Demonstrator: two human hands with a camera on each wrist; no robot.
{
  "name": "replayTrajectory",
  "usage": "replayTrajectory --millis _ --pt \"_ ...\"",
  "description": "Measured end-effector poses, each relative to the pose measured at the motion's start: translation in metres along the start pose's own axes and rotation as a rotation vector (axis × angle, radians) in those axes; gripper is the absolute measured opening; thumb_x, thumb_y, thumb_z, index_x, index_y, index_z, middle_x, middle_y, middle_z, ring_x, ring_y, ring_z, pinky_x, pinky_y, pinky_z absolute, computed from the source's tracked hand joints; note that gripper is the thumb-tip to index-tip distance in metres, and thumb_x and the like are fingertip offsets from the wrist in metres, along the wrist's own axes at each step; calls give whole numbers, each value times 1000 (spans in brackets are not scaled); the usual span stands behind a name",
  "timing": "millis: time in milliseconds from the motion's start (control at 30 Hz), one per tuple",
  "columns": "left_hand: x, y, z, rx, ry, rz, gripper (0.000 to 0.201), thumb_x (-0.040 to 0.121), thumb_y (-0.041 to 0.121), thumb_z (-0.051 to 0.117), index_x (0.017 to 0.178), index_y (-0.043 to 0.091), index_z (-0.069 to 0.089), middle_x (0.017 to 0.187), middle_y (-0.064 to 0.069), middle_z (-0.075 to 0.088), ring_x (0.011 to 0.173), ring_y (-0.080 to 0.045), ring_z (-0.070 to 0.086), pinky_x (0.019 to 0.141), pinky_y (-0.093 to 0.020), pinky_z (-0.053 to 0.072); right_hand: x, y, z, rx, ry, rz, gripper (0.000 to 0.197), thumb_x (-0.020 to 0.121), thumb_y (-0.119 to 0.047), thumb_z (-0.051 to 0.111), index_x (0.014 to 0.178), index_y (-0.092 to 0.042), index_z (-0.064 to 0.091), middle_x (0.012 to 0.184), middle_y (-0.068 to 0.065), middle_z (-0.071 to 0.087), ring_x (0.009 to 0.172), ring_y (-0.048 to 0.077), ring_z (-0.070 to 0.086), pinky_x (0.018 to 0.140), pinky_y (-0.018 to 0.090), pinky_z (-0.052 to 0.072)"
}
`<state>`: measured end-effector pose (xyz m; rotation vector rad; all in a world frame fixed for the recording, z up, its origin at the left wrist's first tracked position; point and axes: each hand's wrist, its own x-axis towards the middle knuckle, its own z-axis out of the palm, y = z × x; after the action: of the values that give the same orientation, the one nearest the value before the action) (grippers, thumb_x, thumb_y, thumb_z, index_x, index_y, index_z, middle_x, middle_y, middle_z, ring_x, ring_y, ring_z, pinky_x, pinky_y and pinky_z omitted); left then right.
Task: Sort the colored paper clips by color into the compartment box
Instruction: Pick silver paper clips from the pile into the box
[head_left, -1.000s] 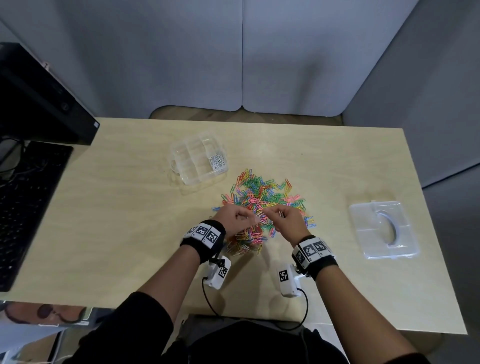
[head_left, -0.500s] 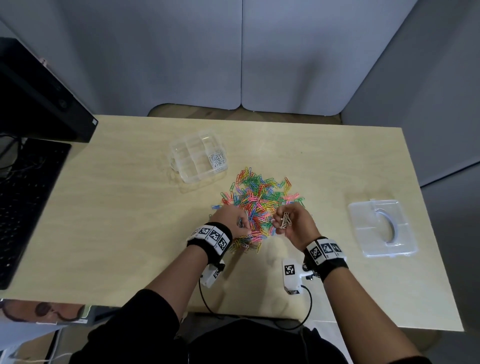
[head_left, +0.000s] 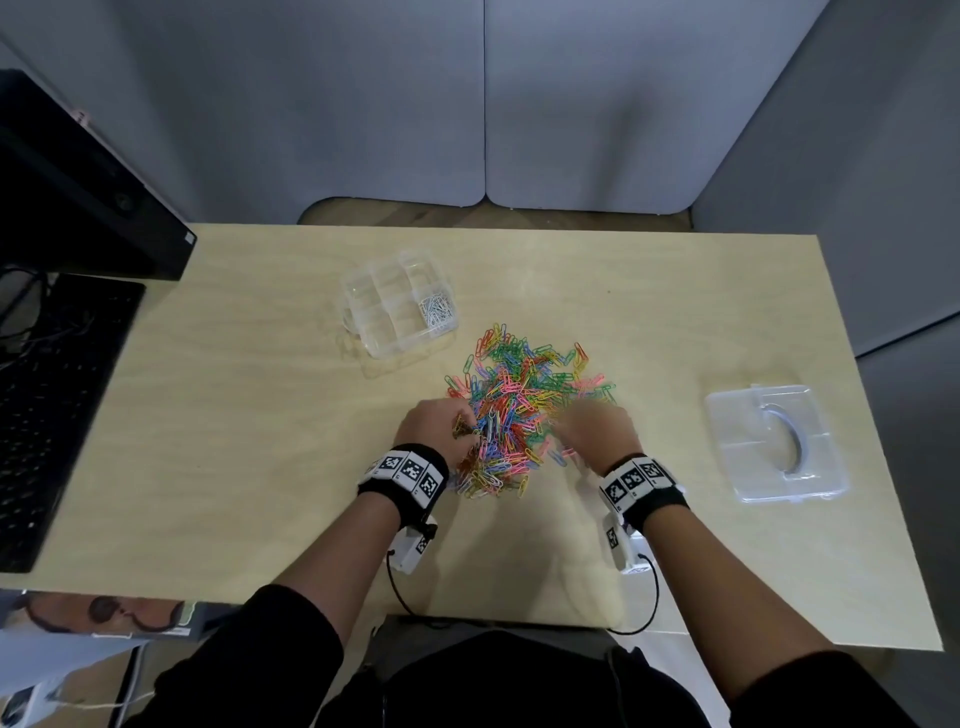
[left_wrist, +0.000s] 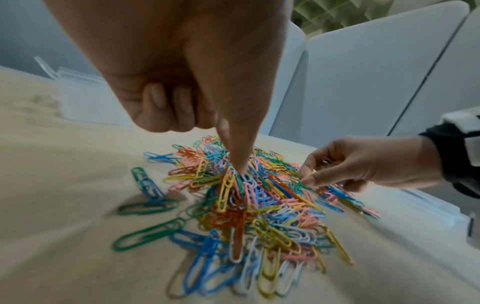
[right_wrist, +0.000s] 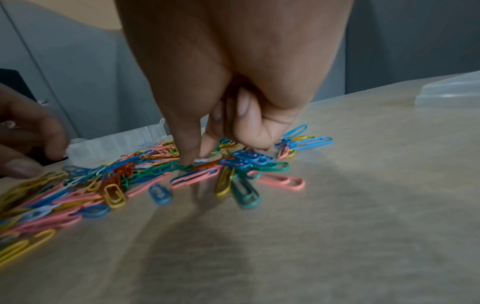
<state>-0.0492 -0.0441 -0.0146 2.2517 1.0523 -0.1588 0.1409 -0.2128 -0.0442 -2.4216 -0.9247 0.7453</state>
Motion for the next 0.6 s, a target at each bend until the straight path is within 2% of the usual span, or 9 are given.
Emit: replayTrajectory --millis 67,133,200,267,400,467,533,600 --pt "-3 -4 -3 -42 -89 85 12 74 28 82 76 29 70 89 12 71 86 -10 64 83 -33 55 1 2 0 -3 -9 -8 11 86 -29 73 86 -18 72 65 -1 63 62 15 58 62 25 44" --pt "-7 -6 -2 -41 -234 177 10 73 29 84 75 29 74 82 15 70 80 -4 63 82 -32 55 1 3 -1 17 -24 -13 13 88 -27 69 84 -15 72 69 1 67 65 18 62 63 27 48" --pt "-12 -5 3 13 -327 216 13 72 36 84 80 28 77 84 15 70 79 -2 62 79 -31 55 0 4 -2 100 -35 8 18 90 -28 67 80 -14 71 68 2 69 60 15 60 58 23 46" --pt "-16 -2 9 66 -336 238 20 72 44 83 85 30 77 90 13 71 83 -6 64 79 -31 56 -4 4 -6 269 -65 59 20 92 -26 67 80 -10 69 67 0 69 55 12 59 53 19 46" --pt "-21 6 19 217 -265 278 19 81 40 76 96 29 76 103 11 70 95 -10 63 85 -26 50 -21 -8 -9 1006 -268 299 8 94 -2 60 87 1 63 74 11 68 69 21 62 59 24 55" --pt "-21 7 21 234 -228 285 13 84 36 73 93 28 74 98 10 70 92 -10 62 83 -27 51 -28 -16 -11 1207 -328 362 9 94 5 56 96 1 63 76 12 66 66 18 61 61 21 55" --pt "-20 6 21 209 -222 271 7 84 35 73 86 28 71 87 11 67 82 -8 59 79 -30 54 -33 -22 -12 1305 -380 392 21 94 8 53 110 1 64 78 12 64 66 15 59 63 20 55" --pt "-18 2 21 132 -218 235 8 81 34 75 80 28 70 79 12 64 76 -7 56 75 -30 54 -38 -30 -11 1347 -422 406 21 93 7 54 110 3 66 79 11 62 69 17 56 61 21 54"
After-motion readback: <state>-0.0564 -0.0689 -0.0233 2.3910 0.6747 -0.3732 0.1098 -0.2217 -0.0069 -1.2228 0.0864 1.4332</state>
